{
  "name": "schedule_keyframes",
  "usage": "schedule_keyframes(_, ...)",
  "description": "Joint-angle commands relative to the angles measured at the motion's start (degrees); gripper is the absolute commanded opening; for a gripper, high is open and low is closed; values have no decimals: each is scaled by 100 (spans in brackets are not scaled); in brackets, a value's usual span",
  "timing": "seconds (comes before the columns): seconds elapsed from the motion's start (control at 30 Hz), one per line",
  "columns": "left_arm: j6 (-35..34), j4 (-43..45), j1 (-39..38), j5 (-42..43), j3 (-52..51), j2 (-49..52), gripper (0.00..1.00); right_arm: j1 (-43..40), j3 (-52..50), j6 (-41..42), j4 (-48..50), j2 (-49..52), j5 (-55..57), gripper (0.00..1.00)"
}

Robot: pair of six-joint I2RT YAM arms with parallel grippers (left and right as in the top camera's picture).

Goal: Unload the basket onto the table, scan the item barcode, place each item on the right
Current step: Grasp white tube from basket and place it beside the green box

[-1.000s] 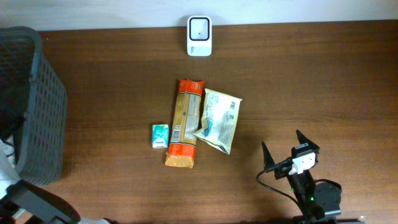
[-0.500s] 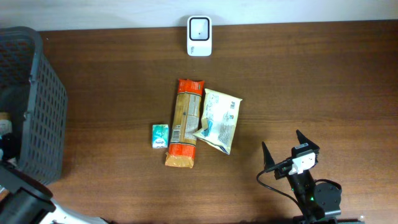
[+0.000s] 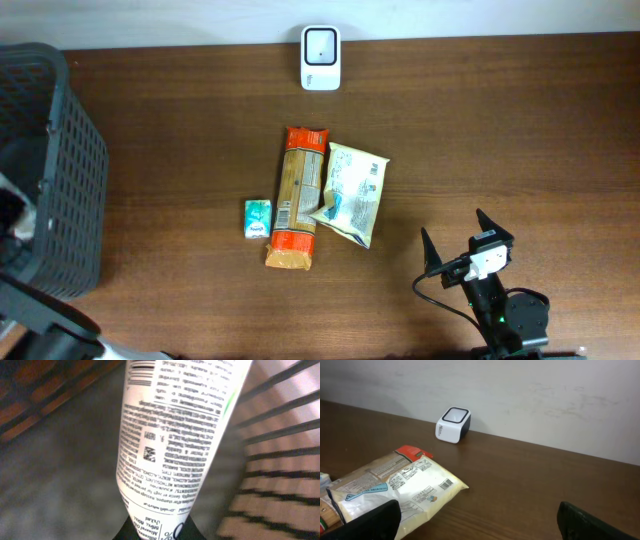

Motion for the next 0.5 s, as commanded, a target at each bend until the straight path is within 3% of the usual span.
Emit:
schedule_keyframes(0.0, -1174, 562, 33, 2114, 295, -1075, 0, 31, -35, 42, -11, -39, -24, 99)
schedule_keyframes(0.07, -1773, 1204, 31, 2507, 295, -1847, 0, 31, -35, 44, -11, -39, -26, 99)
schedule_keyframes(0.17, -2079, 1416, -404, 2699, 295, -2916, 0, 31, -35, 44, -11, -39, -26, 99)
schedule_keyframes(0.23, -1731, 673, -1073, 2800, 295, -3458, 0, 31, -35, 42, -11, -39, -24, 99)
schedule_keyframes(0.27, -1279, -157, -1576, 2621, 295, -3576, 0, 31, -35, 44, -11, -39, -26, 99)
schedule_keyframes(0.33, -737, -1471, -2428, 1661, 264, -3519, 0, 31, -35, 44, -11, -39, -26, 99)
schedule_keyframes(0.37, -570, -2249, -3056, 623, 256, -3320, 0, 31, -35, 44, -11, -39, -24, 99)
schedule_keyframes(0.47, -570, -3348, -4297, -1019, 245, -2433, 0, 31, -35, 44, -11, -39, -24, 99)
